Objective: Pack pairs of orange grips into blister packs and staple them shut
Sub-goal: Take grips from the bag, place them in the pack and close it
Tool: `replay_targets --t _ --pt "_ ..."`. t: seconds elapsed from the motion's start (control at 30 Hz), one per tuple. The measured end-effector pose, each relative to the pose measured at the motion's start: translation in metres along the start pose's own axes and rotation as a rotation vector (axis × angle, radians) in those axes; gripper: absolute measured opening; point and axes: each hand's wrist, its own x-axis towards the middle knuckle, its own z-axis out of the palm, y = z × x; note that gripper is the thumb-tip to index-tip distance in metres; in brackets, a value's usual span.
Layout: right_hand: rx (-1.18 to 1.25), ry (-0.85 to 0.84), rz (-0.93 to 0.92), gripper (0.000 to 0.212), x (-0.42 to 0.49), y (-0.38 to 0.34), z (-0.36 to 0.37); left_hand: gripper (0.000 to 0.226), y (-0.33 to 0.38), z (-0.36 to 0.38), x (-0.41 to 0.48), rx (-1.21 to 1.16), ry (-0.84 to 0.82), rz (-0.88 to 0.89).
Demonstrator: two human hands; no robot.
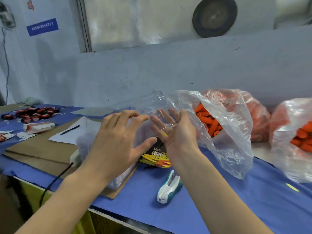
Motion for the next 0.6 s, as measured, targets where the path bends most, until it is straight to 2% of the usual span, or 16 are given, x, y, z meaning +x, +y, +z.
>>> replay_targets --t 0.07,0.13,0.33,0.47,0.6 --pt "-0.029 0.017 -0.067 0.03 -0.014 -0.017 -0.006 0.058 0.015 0.003 0.002 -0.025 -0.009 0.038" --pt "-0.066 0.039 -0.124 0.03 -0.029 -0.033 -0.014 0.052 0.03 0.008 0.006 -0.029 0.005 0.058" --pt "-0.174 0.085 -0.269 0.027 -0.07 -0.074 -0.053 0.037 0.079 0.021 0.017 -0.038 0.181 0.097" --pt "-0.24 0.093 -0.376 0.033 -0.092 -0.093 -0.092 0.035 0.109 0.03 0.022 -0.091 0.226 0.167" --pt "-0.233 0.34 -0.525 0.018 -0.108 -0.118 -0.141 0.032 0.139 0.047 0.021 -0.167 0.249 0.212"
